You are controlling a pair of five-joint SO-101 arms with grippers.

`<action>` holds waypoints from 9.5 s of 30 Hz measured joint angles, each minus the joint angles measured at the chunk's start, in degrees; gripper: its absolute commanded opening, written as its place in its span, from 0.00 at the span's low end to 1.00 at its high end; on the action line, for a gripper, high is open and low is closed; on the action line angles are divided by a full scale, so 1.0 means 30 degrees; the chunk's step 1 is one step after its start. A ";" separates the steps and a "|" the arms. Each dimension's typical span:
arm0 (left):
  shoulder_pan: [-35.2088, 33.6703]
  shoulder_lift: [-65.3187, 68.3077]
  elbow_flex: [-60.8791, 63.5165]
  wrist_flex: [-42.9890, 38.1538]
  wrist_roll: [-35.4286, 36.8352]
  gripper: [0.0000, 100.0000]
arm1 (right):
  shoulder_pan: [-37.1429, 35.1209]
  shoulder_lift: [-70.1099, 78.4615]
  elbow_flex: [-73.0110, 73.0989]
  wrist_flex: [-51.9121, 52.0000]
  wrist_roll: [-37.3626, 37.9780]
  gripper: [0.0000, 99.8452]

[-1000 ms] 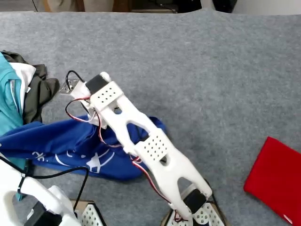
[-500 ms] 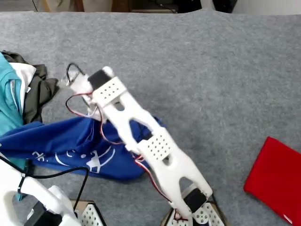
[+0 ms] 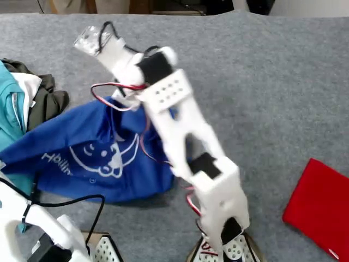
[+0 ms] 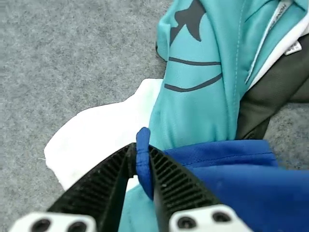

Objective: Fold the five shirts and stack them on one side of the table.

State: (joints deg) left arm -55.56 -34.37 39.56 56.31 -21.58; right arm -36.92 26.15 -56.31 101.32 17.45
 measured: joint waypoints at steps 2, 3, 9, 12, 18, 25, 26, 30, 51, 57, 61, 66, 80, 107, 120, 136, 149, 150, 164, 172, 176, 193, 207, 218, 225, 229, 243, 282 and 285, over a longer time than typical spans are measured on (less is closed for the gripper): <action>0.0147 0.0000 0.0000 0.0000 0.0000 0.02 | 0.0674 -0.2256 0.1670 0.0000 0.0850 0.01; 0.0205 0.0000 0.0000 0.0000 0.0000 0.02 | 0.0938 -0.3458 0.2667 0.0000 0.1377 0.01; 0.1084 0.0000 0.0557 0.0000 0.0147 0.02 | 0.1084 -0.9143 1.1282 -0.0615 0.3429 0.01; 0.2081 0.0000 0.1143 -0.0029 0.0645 0.02 | 0.0850 -1.0256 1.6645 -0.2901 0.3487 0.01; 0.4396 0.0059 0.2930 -0.2696 0.2755 0.02 | 0.0234 -1.0667 2.3619 -0.7179 0.3370 0.01; 0.7297 0.1963 0.3985 -0.7121 0.6769 0.02 | 0.0234 -1.0696 2.7341 -1.0725 0.3341 0.06; 0.7678 0.2755 0.3956 -0.7531 0.7385 0.02 | 0.0234 -1.0696 2.7575 -1.0842 0.3341 0.09; 0.8352 0.6886 0.2344 -0.8147 0.8850 0.02 | 0.0234 -1.1136 2.7810 -1.0549 0.3077 0.21; 0.7736 1.5824 -0.6769 -0.2930 0.9700 0.02 | 0.2139 -1.4916 2.7692 -0.7355 0.1172 0.23; 0.7736 1.5824 -0.6769 -0.2930 0.9700 0.02 | 0.1114 -1.1253 2.4821 -0.7648 0.0791 0.23; 0.7736 1.5824 -0.6769 -0.2930 0.9700 0.02 | 0.0733 -1.0462 2.4498 -0.7648 0.1289 0.23; 0.7736 1.5824 -0.6769 -0.2930 0.9700 0.02 | 0.0733 -1.0374 2.4498 -0.7590 0.1524 0.21; 0.7736 1.5824 -0.6769 -0.2930 0.9700 0.02 | 0.0703 -1.0110 2.4527 -0.7414 0.1524 0.01; 0.7736 1.5824 -0.6769 -0.2930 0.9700 0.02 | 0.0967 -0.9026 2.5875 -0.7590 0.1524 0.11; 0.7736 1.5824 -0.6769 -0.2930 0.9700 0.02 | -0.0059 -0.9407 2.7106 -0.6711 0.1231 0.11; 0.7736 1.5824 -0.6769 -0.2930 0.9700 0.02 | -0.0674 -1.1018 2.7341 -0.6037 0.1231 0.14; 0.7736 1.5824 -0.6769 -0.2930 0.9700 0.02 | 0.0176 -1.0403 2.7282 -0.7883 0.1231 0.16; 0.7736 1.5824 -0.6769 -0.2930 0.9700 0.02 | 0.0557 -1.0110 2.7165 -0.7941 0.1231 0.16; 0.7736 1.5824 -0.6769 -0.2930 0.9700 0.02 | 0.2110 -0.8615 2.4850 -0.7941 0.1524 0.16; 0.7736 1.5824 -0.6769 -0.2930 0.9700 0.02 | 0.1289 -0.8615 2.4850 -0.7941 0.1524 0.16; 0.7736 1.5824 -0.6769 -0.2930 0.9700 0.02 | 0.0908 -0.8615 2.4850 -0.7941 0.1524 0.16; 0.7736 1.5824 -0.6769 -0.2930 0.9700 0.02 | 0.0908 -0.8615 2.4850 -0.7678 0.1524 0.02; 0.7736 1.5853 -0.6769 -0.2930 0.9700 0.02 | 0.0908 -0.8879 2.4850 -0.6564 0.1524 0.15; 0.7736 1.5853 -0.6769 -0.2930 0.9700 0.02 | 0.0908 -0.8908 2.4850 -0.6769 0.1524 0.00; 0.7736 1.5853 -0.6769 -0.2930 0.9700 0.02 | 0.0908 -0.8908 2.4850 -0.6828 0.1524 0.00; 0.7736 1.5853 -0.6769 -0.2930 0.9700 0.02 | 0.0908 -0.8908 2.4850 -0.6828 0.1524 0.01; 0.7736 1.5853 -0.6769 -0.2930 0.9700 0.02 | 0.0908 -1.2278 2.4088 -0.4513 0.1524 0.00; 1.0813 0.2051 -2.1978 1.4652 0.9026 0.02 | 0.7941 -1.7260 0.0703 0.0059 0.3018 0.01; 1.1868 0.0352 -2.1538 1.4652 0.8440 0.02 | 0.8586 -1.7348 -0.0762 -0.0850 0.3018 0.01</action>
State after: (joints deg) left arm -19.96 -33.32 -25.05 100.26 3.74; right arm -11.16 -25.89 -58.59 98.77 26.51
